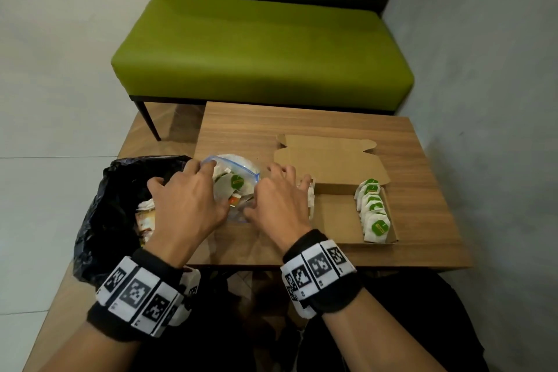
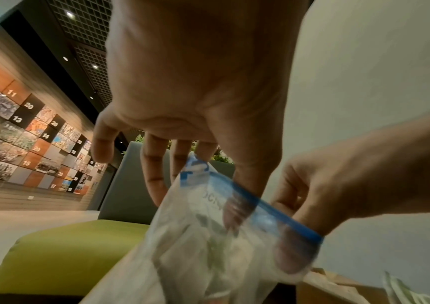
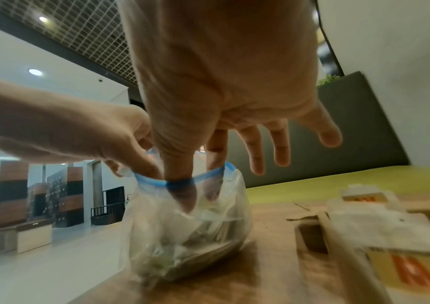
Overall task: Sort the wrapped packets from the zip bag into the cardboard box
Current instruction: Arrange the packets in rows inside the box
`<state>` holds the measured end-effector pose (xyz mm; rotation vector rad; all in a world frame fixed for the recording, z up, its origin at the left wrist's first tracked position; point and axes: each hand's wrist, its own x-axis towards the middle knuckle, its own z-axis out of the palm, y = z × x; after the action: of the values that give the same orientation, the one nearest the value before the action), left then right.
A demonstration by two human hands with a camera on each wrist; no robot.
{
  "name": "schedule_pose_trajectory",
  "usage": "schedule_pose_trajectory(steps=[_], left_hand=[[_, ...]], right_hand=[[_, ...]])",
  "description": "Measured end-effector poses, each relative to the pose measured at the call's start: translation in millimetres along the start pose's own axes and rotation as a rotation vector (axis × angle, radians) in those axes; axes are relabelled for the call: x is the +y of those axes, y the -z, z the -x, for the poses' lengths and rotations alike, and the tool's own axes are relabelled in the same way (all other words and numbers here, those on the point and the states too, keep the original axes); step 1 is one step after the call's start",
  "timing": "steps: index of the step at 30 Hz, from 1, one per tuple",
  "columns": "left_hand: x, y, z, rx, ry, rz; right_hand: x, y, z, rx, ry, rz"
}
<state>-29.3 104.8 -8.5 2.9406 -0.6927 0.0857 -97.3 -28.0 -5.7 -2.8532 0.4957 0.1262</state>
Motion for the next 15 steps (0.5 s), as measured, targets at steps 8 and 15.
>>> schedule_pose_trajectory(steps=[8, 15], left_hand=[[8.0, -3.7, 11.4, 0.018, -0.113, 0.006], [6.3, -2.4, 13.6, -0.01, -0.142, 0.094]], right_hand=[[0.7, -8.0, -7.9, 0.082, 0.081, -0.052], [-7.8, -15.0, -21.7, -0.023, 0.086, 0.036]])
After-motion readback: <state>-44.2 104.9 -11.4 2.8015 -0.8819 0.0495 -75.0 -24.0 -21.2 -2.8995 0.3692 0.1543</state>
